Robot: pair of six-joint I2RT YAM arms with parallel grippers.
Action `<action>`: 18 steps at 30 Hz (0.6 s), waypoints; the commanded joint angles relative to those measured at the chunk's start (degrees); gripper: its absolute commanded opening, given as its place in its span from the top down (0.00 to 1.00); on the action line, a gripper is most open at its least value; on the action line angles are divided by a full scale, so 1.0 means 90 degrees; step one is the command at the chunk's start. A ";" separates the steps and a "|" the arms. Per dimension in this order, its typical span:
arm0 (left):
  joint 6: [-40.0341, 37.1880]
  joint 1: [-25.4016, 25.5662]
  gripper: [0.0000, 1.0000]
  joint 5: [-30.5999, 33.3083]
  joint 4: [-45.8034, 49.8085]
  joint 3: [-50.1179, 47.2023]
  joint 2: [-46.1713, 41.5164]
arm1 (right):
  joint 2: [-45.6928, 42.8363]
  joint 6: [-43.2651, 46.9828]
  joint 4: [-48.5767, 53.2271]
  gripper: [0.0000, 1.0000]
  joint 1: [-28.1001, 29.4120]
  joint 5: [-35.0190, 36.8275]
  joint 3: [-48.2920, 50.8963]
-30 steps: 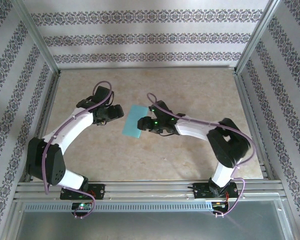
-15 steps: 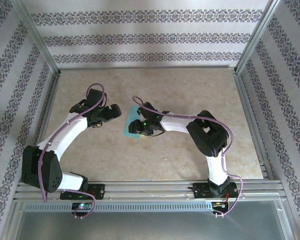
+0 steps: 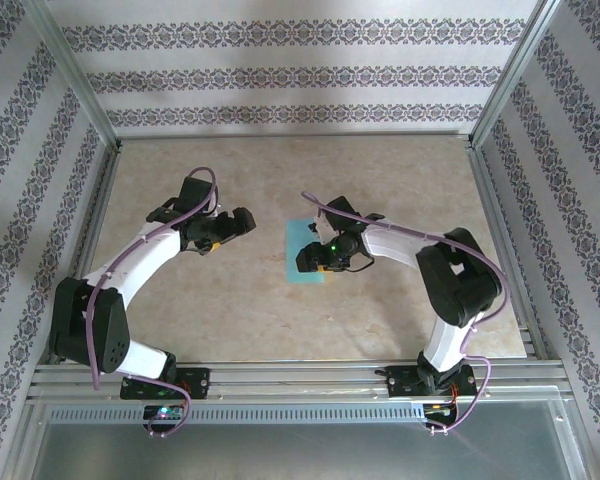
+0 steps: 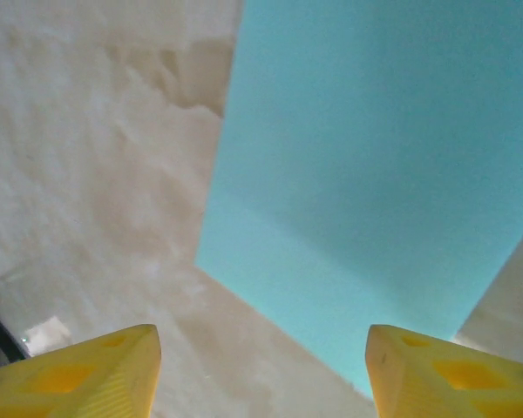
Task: Fold a paper plane with a square sheet of paper (pick it up from the middle)
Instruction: Move the paper to the center of the table.
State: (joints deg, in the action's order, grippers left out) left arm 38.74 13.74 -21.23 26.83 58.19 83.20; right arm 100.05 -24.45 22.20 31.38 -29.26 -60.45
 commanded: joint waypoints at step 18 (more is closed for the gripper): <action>0.1557 0.0997 0.10 -0.1436 -0.1767 -0.0815 0.0875 | 0.0432 -0.2120 -0.0920 0.42 0.0166 0.1307 0.0070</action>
State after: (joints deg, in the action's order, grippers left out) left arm 49.91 20.78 -33.63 13.04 51.33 89.71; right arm 102.61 -42.13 14.46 32.51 -18.65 -59.90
